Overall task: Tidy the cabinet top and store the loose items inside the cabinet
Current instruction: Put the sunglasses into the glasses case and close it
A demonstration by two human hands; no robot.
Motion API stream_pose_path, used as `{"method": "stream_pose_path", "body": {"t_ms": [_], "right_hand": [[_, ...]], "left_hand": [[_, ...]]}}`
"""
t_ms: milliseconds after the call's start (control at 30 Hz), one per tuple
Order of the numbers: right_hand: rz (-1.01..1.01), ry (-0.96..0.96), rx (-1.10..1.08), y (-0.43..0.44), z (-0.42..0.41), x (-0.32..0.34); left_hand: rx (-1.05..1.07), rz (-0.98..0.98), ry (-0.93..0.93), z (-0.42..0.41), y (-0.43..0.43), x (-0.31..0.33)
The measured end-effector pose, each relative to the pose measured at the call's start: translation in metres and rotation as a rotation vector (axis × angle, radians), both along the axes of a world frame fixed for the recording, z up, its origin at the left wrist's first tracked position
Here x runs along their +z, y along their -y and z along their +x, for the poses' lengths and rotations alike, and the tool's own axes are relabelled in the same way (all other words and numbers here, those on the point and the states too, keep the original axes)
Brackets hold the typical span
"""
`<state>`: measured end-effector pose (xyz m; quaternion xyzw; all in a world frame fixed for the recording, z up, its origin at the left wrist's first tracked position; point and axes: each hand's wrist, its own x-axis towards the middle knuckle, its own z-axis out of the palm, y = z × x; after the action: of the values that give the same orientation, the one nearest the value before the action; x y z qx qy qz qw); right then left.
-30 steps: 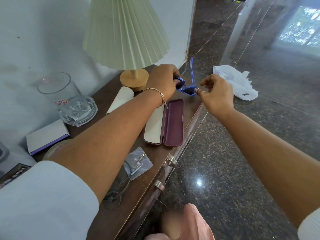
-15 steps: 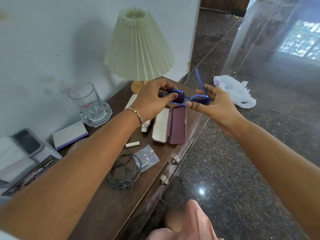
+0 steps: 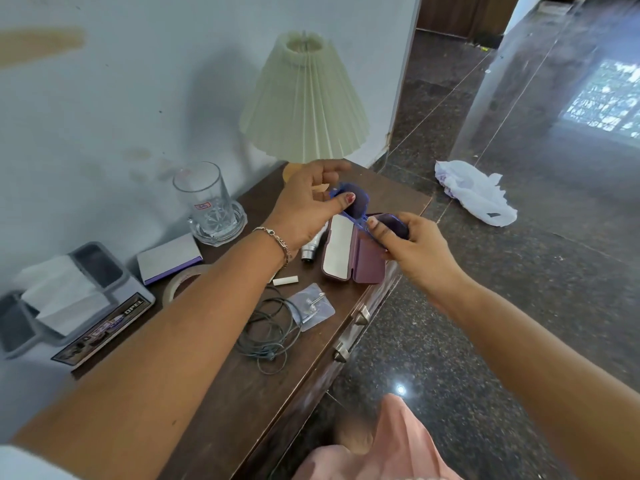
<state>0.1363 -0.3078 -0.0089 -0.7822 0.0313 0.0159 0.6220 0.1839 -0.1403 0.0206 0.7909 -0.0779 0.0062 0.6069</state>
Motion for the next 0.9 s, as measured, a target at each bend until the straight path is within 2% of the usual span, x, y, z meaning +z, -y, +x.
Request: {"method": "stream_pose_path", "body": {"t_ms": [100,200,333,467,567,733,833,900], "right_hand": [[0.060,-0.041,-0.121,-0.014,0.000,-0.007],[0.132,-0.142,-0.207,-0.028,0.004,-0.013],[0.205,-0.186,-0.229,-0.040,0.009,-0.020],[0.035,-0.141,-0.187,-0.039,0.014,-0.032],[-0.165,-0.088,-0.211,-0.029,0.016,-0.036],[-0.325,-0.088,-0.328,-0.008,0.017,-0.046],[-0.305,-0.120,-0.327,-0.003,0.016,-0.055],[-0.278,-0.128,-0.313,-0.004,0.015,-0.059]], "left_hand": [[0.075,-0.087,-0.154,-0.004,0.004,-0.010],[-0.030,-0.165,-0.374,-0.011,0.011,-0.018],[-0.050,-0.185,-0.431,-0.013,0.013,-0.026],[-0.033,-0.094,-0.451,-0.009,0.012,-0.031],[0.027,-0.007,-0.464,-0.002,0.014,-0.037],[0.144,0.315,-0.360,0.009,0.018,-0.052],[0.171,0.509,-0.283,0.011,0.021,-0.059],[0.200,0.533,-0.270,0.012,0.023,-0.062]]}}
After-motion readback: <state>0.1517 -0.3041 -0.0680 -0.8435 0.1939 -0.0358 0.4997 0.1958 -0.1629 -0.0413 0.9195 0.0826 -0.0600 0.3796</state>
